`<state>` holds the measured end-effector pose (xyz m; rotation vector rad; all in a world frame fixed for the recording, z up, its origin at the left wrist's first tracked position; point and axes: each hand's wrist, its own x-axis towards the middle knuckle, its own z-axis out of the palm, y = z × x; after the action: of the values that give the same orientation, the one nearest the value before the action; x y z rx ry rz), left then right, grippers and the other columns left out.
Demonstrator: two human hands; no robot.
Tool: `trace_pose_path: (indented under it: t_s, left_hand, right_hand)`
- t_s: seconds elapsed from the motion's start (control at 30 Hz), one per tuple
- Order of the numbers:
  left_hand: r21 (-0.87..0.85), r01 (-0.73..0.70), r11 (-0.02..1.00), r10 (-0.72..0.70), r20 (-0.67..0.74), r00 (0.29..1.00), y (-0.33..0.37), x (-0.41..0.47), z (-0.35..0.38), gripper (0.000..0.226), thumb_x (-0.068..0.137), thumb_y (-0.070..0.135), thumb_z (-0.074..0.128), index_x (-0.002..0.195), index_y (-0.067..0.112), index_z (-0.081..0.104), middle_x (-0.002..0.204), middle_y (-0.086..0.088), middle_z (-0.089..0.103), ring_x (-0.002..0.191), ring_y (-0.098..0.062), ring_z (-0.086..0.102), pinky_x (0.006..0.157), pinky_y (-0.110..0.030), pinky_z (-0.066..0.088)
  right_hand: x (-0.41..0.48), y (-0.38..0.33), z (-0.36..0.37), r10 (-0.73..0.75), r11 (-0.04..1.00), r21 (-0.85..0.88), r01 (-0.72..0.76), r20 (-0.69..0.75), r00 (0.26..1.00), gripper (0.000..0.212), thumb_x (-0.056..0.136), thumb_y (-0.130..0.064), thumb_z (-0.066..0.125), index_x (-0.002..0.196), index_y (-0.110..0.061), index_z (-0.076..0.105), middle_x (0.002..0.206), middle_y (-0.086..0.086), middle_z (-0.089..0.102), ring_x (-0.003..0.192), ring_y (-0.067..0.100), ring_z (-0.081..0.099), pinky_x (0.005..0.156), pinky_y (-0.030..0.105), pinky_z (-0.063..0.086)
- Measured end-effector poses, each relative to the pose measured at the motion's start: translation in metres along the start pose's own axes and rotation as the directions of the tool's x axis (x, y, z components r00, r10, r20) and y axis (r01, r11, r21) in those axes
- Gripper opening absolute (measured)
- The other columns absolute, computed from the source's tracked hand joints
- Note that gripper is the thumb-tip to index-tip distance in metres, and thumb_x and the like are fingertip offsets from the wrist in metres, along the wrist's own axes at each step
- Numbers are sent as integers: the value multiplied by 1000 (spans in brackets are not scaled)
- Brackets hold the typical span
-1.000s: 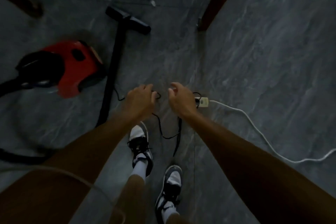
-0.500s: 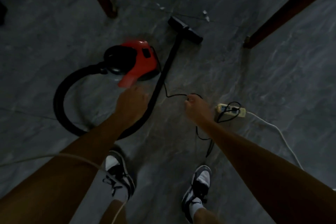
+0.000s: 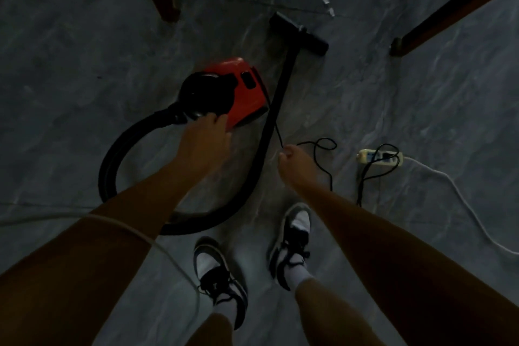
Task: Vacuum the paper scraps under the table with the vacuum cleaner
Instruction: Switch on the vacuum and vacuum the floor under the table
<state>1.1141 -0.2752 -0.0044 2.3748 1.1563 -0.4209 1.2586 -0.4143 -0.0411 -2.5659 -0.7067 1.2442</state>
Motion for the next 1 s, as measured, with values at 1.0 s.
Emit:
trace_pose_path:
  t_s: [1.0]
  left_hand:
    - [622, -165, 765, 102, 136, 985, 5, 224, 118, 84, 98, 47, 35, 144, -13, 0, 154, -34, 3, 145, -43, 4, 119, -48, 7]
  right_hand:
    - [239, 19, 133, 242, 947, 259, -190, -187, 952, 51, 93, -29, 53, 138, -8, 39, 126, 14, 58, 112, 30, 58, 95, 41, 48]
